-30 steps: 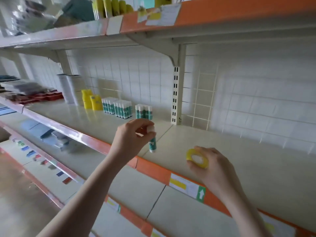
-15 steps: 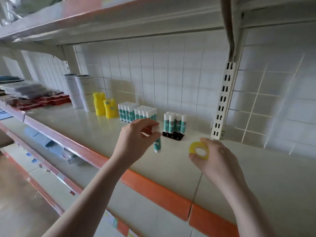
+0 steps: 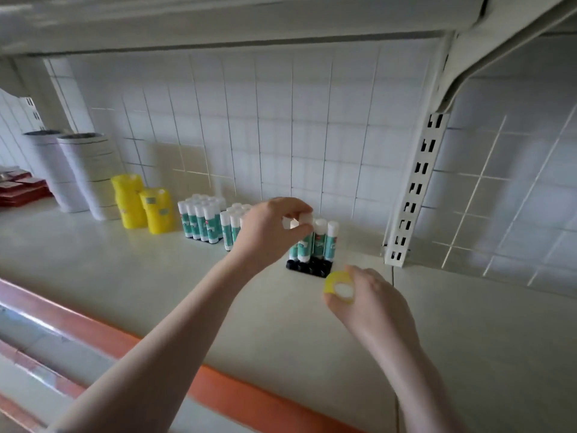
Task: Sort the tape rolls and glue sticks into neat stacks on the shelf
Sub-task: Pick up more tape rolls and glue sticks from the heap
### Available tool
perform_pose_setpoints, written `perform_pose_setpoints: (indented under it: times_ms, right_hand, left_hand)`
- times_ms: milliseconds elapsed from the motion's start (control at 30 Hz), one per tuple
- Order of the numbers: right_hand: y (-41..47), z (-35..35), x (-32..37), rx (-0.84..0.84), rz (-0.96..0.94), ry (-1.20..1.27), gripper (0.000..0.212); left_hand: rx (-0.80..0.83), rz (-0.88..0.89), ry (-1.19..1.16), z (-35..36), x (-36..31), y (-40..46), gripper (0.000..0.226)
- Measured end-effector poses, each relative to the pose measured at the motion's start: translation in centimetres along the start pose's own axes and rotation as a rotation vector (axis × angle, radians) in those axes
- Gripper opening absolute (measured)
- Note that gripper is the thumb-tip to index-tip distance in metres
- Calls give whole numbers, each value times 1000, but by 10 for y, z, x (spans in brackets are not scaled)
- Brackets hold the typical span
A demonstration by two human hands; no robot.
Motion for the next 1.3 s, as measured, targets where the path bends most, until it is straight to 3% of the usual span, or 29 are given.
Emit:
perform_pose_setpoints:
  times_ms: [333,900,1300]
  right_hand:
    - [8,15,-12,-34,49,-36,55]
    - [13,11,-11,-76,10,-106,46]
    - [11,9,-10,-89,-19,-134,41]
  left_hand:
    - [81,120,34,43,24,36,21]
    - [47,325,136,67,45,34,19]
    - [63,407,287,76,48,20,37]
Point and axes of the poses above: each hand's wrist, its own y-axis towards the middle knuckle, its own z-axis out of the palm, x = y × z, the point moved 6 cm from there along y, towards the middle knuckle, and after that the axes turned 2 degrees about z, right-handed, at the moved point
